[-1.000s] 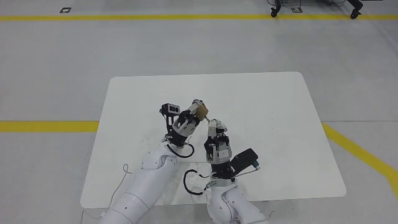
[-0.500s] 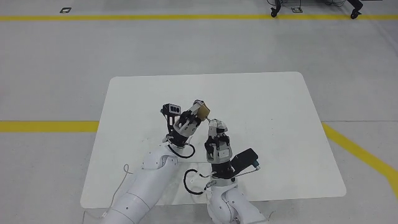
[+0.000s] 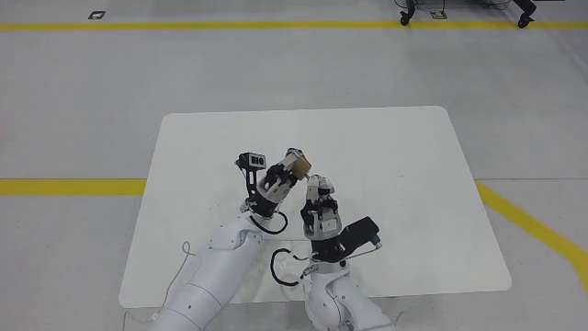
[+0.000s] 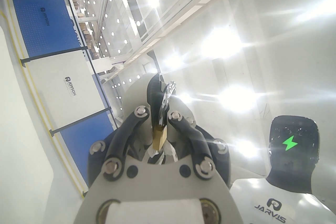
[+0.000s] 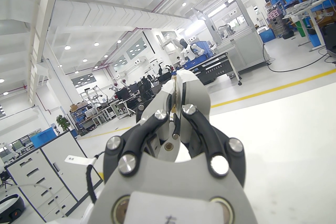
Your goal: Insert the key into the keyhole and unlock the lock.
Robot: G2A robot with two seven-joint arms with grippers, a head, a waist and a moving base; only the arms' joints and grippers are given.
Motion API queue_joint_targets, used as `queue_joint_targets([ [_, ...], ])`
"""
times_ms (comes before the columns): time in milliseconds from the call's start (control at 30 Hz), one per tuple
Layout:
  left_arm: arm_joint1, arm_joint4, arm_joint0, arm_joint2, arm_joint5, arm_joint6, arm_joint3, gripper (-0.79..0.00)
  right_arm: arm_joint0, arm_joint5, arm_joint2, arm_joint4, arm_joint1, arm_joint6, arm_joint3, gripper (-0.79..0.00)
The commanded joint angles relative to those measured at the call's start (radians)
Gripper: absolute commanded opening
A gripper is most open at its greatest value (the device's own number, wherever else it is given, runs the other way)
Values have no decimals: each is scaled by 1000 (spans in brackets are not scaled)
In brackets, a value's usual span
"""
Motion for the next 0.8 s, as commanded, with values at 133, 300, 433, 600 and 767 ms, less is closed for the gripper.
queue_joint_targets([
  [133, -7, 44, 6, 10, -13, 24, -7, -785, 4, -3, 4, 4, -6, 13, 6, -785],
  [300, -9, 20, 8, 0, -3, 17, -3, -785, 4, -9, 17, 28, -10, 23, 2, -499],
  [433, -6, 7, 9, -20, -1, 1, 4, -785, -9, -24, 31, 23, -8, 31, -15, -74],
  [600, -2, -3, 17, -44, -3, -10, -1, -785, -31, -38, 43, 10, -7, 38, -40, -650],
  [767, 0, 16, 23, -58, -8, -11, -8, -785, -43, -47, 44, -5, -7, 72, -53, -785],
])
